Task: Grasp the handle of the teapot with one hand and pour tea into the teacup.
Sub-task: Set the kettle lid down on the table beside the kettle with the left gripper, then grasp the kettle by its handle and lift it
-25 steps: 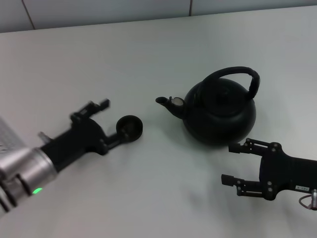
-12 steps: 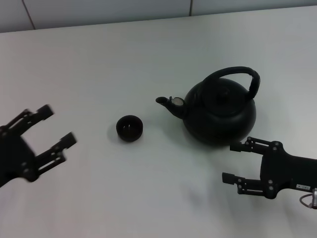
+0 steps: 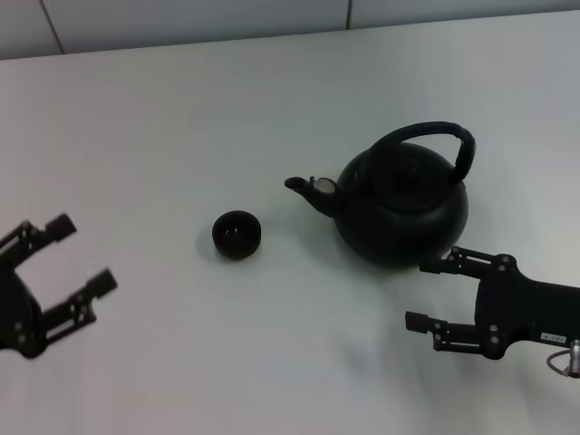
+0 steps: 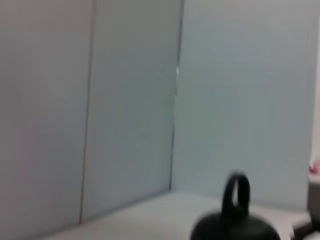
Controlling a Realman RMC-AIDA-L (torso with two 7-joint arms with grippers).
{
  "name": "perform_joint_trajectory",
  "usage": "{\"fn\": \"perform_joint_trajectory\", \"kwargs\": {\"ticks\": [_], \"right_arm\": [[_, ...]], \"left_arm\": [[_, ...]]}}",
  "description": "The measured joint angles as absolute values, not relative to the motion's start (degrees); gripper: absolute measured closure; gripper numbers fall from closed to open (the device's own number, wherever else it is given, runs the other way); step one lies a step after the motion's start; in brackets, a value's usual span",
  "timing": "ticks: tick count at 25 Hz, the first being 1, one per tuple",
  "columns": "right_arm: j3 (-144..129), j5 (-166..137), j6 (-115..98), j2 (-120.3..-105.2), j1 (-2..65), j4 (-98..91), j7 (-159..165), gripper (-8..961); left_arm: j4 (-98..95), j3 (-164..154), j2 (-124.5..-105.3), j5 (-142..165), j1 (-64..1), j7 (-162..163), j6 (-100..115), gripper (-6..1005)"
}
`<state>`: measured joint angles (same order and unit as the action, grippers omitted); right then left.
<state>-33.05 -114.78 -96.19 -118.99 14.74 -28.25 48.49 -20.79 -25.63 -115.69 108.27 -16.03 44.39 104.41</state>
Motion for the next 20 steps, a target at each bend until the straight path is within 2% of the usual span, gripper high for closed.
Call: {"fn": "perform_joint_trajectory", "kwargs": {"ticks": [4,9,20], "right_arm": [[-33.02,-114.78,-96.03,-118.99,14.76,-28.45,48.51,221],[-32.90,-114.78,-95.97,-118.99,14.77,-28.56,48.51,222],[-30.86,-113.03,-95.95,-119.31,13.86,-26.68,47.62,226]], "left_arm": [[-22.45,-25.68,-114.91,114.37,-14.98,41.47,101.86,197],[-26.18,-25.46,-115.55,119.12,-13.86,41.42,98.62,197],[-26.48,-24.75,-115.73,118.82,-14.08,41.85,98.66,197]]}}
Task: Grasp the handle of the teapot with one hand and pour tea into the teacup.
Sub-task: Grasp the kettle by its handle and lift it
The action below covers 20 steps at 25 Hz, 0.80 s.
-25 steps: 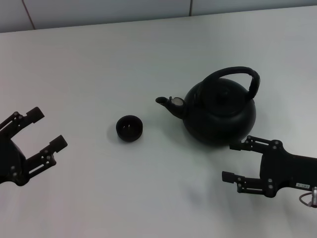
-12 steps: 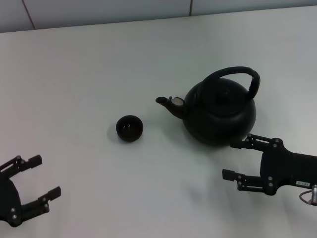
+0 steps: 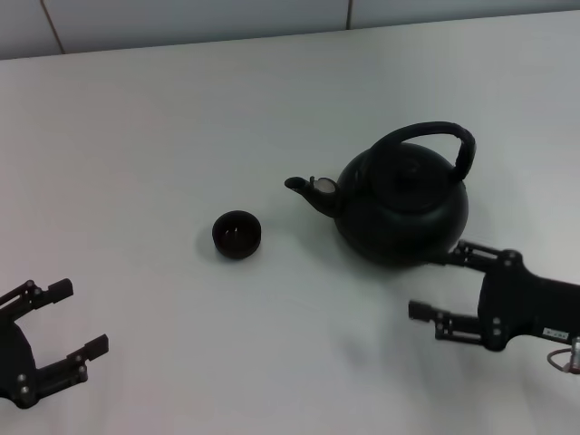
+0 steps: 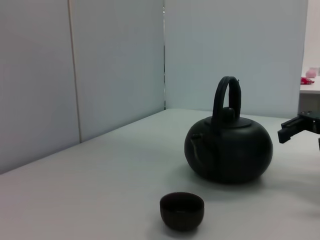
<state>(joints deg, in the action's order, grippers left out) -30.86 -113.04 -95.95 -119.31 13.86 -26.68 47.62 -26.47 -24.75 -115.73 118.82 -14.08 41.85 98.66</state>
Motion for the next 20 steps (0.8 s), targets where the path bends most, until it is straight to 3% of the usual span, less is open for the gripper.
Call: {"fn": "perform_joint_trajectory", "kwargs": {"ticks": [12,20], "right_arm": [[-8.16,-96.63,-89.60,-119.46,9.47,9.07,10.06,229],[-4.13,-96.41,-87.28,-119.41,9.21,14.81,1.68,232]], "left_arm": [[-26.09,-24.17,-116.34,118.74,-13.79,41.88,98.96,198],[-26.02,-24.17,-115.87,118.73,-13.79,42.07,99.22,198]]}}
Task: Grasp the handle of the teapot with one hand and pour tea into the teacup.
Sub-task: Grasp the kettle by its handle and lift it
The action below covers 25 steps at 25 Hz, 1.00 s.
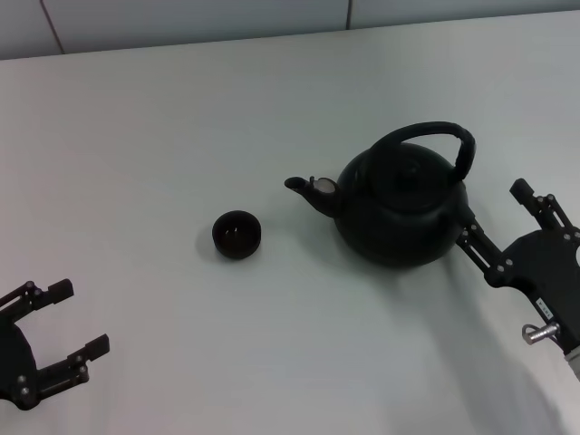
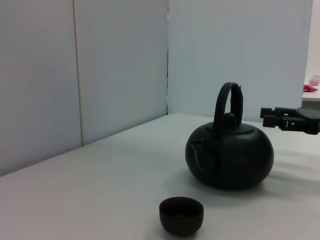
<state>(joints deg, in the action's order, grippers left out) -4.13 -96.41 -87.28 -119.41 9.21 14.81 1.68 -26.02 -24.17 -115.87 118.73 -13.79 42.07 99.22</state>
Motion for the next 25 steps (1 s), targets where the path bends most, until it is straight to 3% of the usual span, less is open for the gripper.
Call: {"fn": "perform_joint_trajectory", "kwargs": {"ticks": [25], "right_arm": [[1.90,-96.41,-80.61,-119.34,17.16,12.98,1.38,239]], "left_arm": [[-26.01,-22.04,-117.08,118.62,-13.23,42.12,100.29,198]]}}
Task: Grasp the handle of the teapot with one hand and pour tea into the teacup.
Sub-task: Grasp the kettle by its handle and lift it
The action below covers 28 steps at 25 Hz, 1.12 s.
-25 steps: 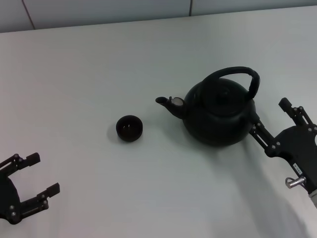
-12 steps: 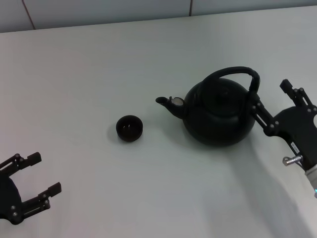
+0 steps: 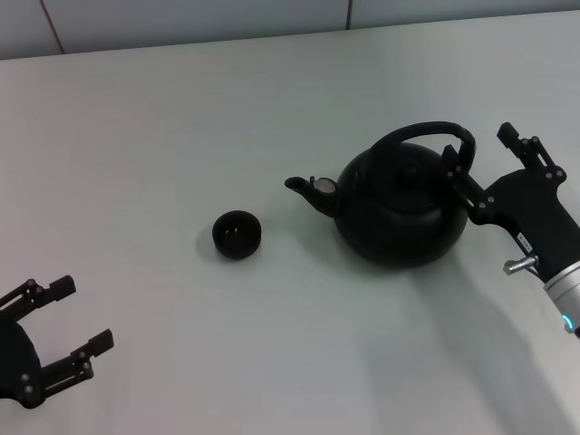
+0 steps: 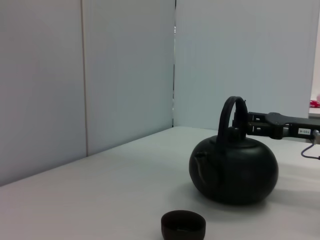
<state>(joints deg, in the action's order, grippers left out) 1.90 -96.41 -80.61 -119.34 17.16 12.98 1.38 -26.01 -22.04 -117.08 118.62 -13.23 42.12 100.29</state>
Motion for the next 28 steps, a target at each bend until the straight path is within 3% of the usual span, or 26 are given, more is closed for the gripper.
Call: {"fn": "perform_joint_trajectory", "kwargs": {"ticks": [17,22,25,28], "right_arm": [[1.44,-97.05,-79.80,-119.37,17.44,13.31,1.34,244],[1.41,-97.16,-79.79,-119.41,17.54,13.35,1.33,483],[1.45,-97.16,-79.79,-119.42,17.59,13.36,1.32,722],[1.66,-97.16,-79.78,-119.48,17.62,13.41,1.31,761]], "left_arm": [[-26.02,-20.48,-117.24,118.57,-13.10,42.24,101.38,198],[-26.02,-20.48,-117.30,118.64,-13.09,42.27,101.42,198],[-26.02,-20.48,-117.33,118.64,-13.09,42.27,101.42,198],[-26.02,-20.48,-117.40,118.62,-13.16,42.28,101.42,198]]}}
